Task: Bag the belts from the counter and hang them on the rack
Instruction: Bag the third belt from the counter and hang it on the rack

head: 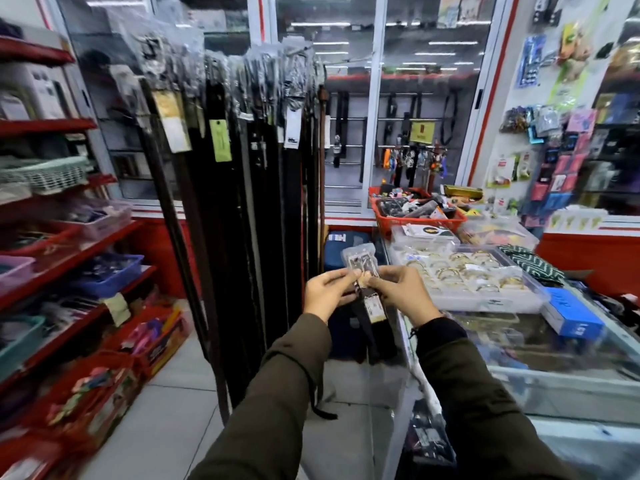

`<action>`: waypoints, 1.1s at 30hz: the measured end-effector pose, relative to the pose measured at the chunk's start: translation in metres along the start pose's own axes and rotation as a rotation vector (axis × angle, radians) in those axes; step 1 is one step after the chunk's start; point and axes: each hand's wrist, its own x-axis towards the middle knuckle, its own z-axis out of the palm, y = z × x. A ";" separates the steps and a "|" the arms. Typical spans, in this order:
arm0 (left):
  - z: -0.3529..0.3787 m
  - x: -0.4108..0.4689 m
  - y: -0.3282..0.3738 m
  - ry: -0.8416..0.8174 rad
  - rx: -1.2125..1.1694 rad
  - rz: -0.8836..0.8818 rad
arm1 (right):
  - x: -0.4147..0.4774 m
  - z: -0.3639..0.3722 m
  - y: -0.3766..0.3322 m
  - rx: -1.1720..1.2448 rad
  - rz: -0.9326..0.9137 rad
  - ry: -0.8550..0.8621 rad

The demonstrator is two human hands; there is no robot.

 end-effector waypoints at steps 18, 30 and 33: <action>-0.053 -0.006 0.111 0.162 0.112 0.475 | 0.014 0.051 -0.077 0.296 -0.228 -0.015; -0.047 0.016 0.184 -0.015 0.015 0.537 | 0.066 0.053 -0.146 0.561 -0.394 0.064; -0.041 0.026 0.204 -0.009 -0.055 0.549 | 0.082 0.046 -0.164 0.634 -0.413 0.027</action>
